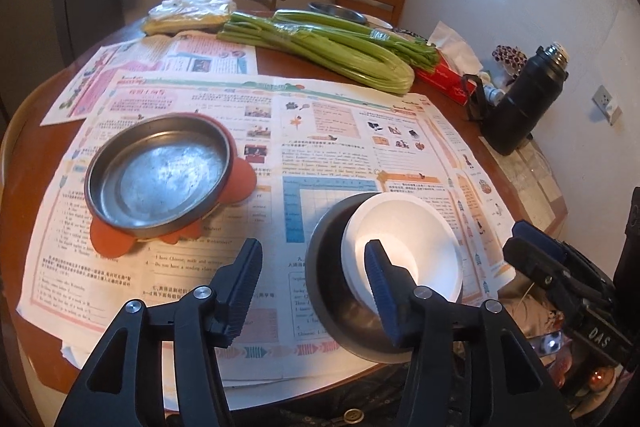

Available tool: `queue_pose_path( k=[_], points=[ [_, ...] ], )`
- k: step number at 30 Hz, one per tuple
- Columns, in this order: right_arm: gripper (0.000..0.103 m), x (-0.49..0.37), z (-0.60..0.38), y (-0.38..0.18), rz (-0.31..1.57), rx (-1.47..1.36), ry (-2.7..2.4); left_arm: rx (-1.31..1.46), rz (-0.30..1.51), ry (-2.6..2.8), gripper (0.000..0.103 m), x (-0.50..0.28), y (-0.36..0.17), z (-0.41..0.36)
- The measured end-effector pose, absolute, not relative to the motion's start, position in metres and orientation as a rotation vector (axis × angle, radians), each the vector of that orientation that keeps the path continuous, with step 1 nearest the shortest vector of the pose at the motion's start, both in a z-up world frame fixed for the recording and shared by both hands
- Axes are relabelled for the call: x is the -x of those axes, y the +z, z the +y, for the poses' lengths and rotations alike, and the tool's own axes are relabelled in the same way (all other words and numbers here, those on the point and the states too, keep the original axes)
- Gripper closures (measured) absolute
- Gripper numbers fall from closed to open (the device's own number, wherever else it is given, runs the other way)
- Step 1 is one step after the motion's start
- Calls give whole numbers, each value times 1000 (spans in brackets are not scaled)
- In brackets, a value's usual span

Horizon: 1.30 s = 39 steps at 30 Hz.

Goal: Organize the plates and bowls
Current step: 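Move the left gripper to the steel bowl rim and grasp it, then lift the steel bowl stack with the left gripper toward the orange plate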

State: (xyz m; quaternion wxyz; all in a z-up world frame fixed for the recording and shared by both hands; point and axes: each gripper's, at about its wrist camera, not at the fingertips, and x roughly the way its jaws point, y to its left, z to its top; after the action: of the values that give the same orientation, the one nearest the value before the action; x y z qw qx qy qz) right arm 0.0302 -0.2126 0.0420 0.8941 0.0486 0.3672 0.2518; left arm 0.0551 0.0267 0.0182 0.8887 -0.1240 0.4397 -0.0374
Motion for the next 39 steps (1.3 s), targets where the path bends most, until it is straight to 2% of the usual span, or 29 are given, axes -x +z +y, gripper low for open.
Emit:
queue_pose_path(
  k=[5,17,39],
  points=[
    [44,-41,-218,31,817,-161,530,286,953,-99,44,-60,5,23],
    [44,-58,-204,-9,964,-167,537,246,1020,-102,43,-81,-23,-4],
    [44,-65,-197,-33,1020,-226,623,237,1046,-128,43,-94,-52,-11]
  ],
)
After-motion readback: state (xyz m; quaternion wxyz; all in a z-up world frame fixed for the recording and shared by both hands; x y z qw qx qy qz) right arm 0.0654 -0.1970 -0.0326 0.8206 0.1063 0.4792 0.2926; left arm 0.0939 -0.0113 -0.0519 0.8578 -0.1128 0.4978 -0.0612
